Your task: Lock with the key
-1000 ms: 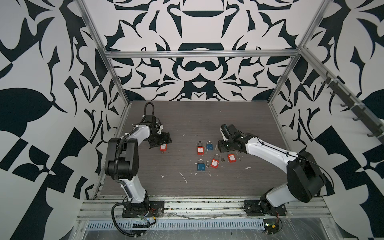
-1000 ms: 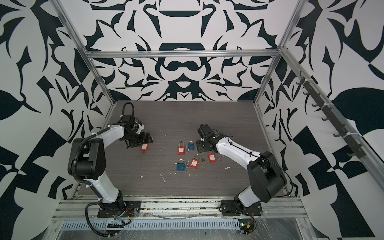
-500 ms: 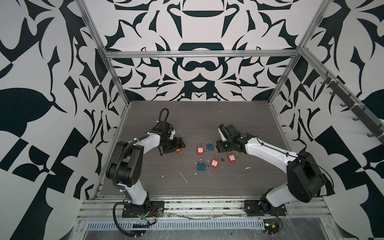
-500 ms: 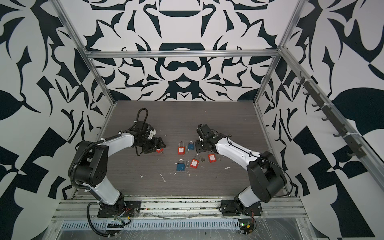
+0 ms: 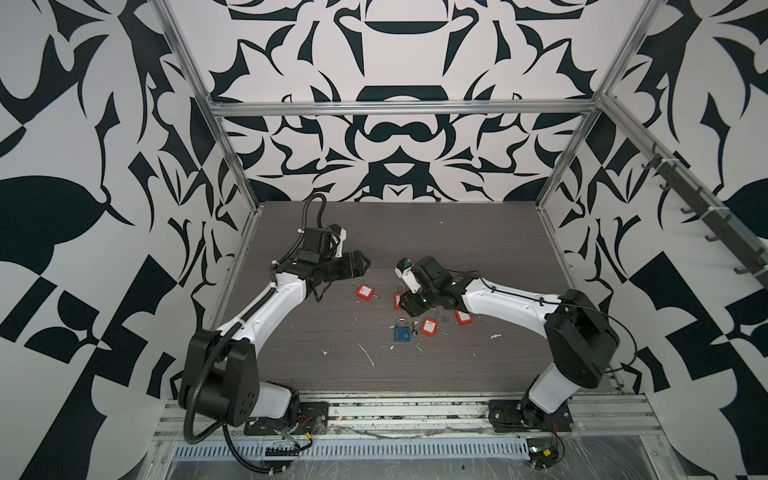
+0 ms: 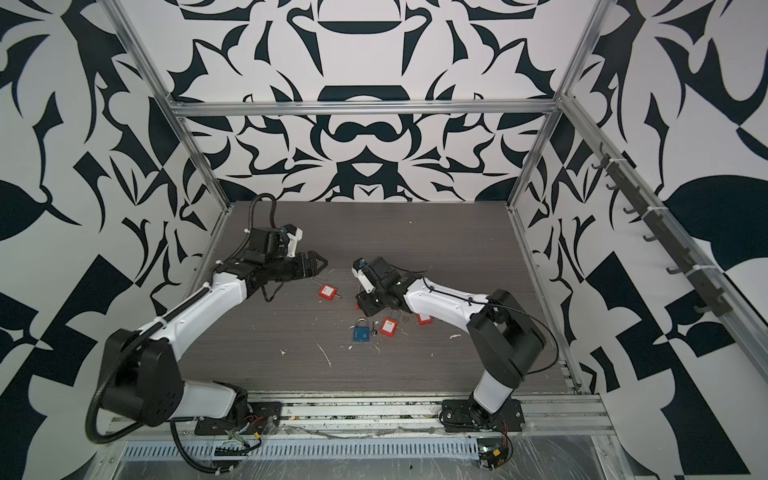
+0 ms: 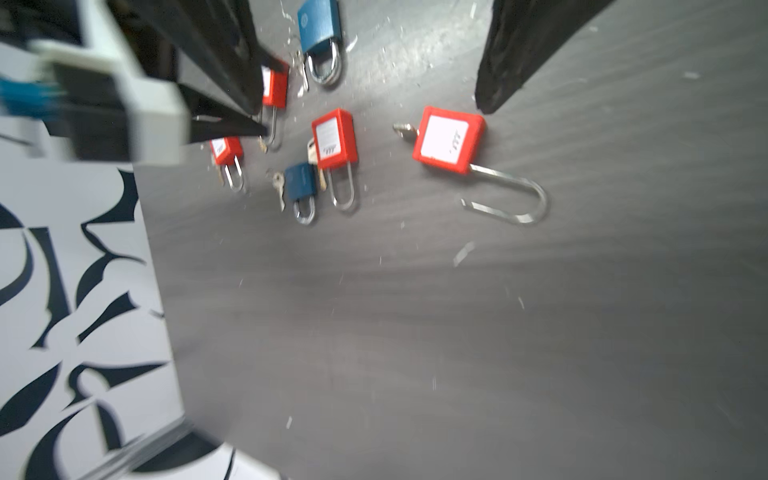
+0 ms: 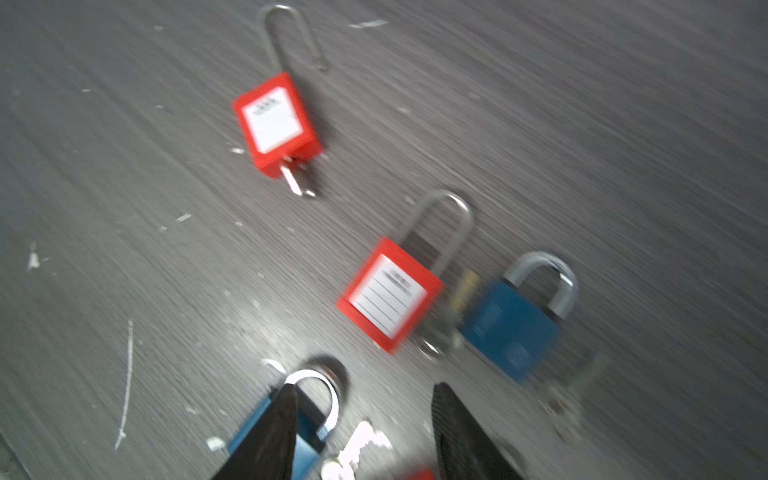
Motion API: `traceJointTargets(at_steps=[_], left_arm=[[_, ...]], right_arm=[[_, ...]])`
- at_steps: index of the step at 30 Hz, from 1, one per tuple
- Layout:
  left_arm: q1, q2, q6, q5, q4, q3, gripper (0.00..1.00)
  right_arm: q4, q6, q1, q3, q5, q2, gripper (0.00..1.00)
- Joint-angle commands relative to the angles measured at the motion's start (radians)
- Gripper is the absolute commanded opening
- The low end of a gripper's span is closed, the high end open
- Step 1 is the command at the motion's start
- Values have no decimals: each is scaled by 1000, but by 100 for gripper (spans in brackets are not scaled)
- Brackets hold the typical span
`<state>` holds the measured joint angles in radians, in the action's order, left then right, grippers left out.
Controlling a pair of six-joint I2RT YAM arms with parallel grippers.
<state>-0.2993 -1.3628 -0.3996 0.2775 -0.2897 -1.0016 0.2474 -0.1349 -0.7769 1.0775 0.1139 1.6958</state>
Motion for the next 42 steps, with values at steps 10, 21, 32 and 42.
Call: traceJointTargets(at_steps=[10, 21, 32, 42], left_arm=[[108, 236, 139, -44, 22, 49, 94], [137, 361, 132, -102, 144, 166, 99], [137, 342, 135, -137, 121, 188, 99], [138, 324, 195, -142, 125, 177, 98]], right_arm=[[-156, 289, -51, 267, 103, 262, 56], [-98, 338, -57, 439, 112, 424, 57], [-75, 383, -70, 483, 63, 487, 41], [-174, 448, -72, 344, 71, 295, 14]])
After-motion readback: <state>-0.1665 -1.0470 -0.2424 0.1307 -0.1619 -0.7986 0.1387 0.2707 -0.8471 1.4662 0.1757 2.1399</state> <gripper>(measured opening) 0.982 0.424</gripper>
